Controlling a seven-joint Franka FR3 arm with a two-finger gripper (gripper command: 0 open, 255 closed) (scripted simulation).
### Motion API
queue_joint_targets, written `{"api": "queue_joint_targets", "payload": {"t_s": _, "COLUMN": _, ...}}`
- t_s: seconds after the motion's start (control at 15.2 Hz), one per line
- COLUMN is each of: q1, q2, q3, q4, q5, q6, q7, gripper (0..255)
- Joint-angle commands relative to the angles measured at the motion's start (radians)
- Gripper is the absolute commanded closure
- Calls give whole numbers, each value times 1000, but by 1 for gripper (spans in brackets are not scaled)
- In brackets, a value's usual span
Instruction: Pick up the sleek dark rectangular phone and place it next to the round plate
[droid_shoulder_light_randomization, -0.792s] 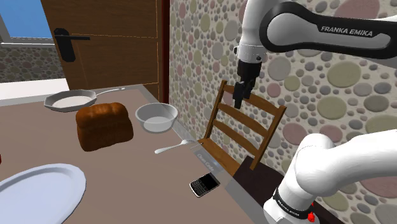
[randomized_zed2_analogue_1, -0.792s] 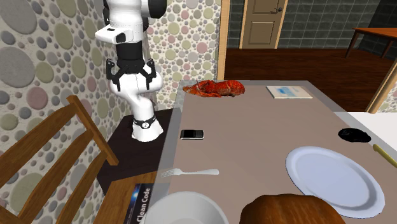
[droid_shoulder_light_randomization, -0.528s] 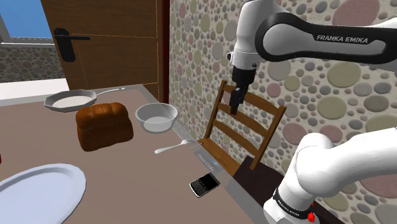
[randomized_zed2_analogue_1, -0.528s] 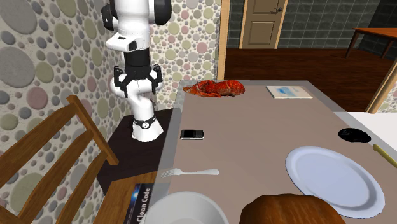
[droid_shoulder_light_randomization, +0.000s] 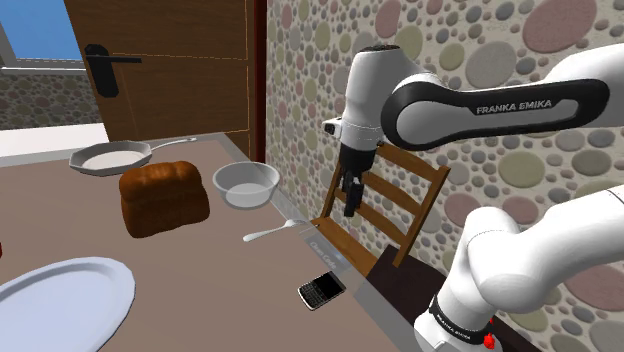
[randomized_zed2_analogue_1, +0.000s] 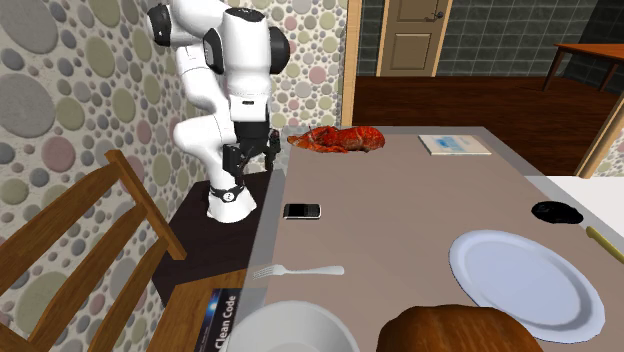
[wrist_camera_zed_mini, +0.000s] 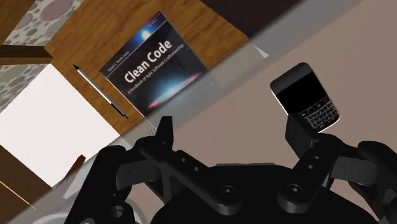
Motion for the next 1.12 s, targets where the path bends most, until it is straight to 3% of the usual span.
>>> {"api": "queue_joint_targets", "payload": {"t_s": 0.0, "q1": 48, "q2": 11, "q3": 3, "q4": -47, "q5": 8, "q6": 68, "q7": -71, "gripper": 0}}
{"api": "queue_joint_targets", "payload": {"t_s": 0.73, "q1": 319, "q2": 108, "q3": 17, "q4": -266, "q5": 57, "q6": 424, "q7": -445, "gripper": 0}}
{"api": "queue_joint_targets", "payload": {"t_s": 1.06, "q1": 331, "q2": 162, "q3": 19, "q4": -304, "q5": 59, "q6": 518, "q7": -463, "gripper": 0}}
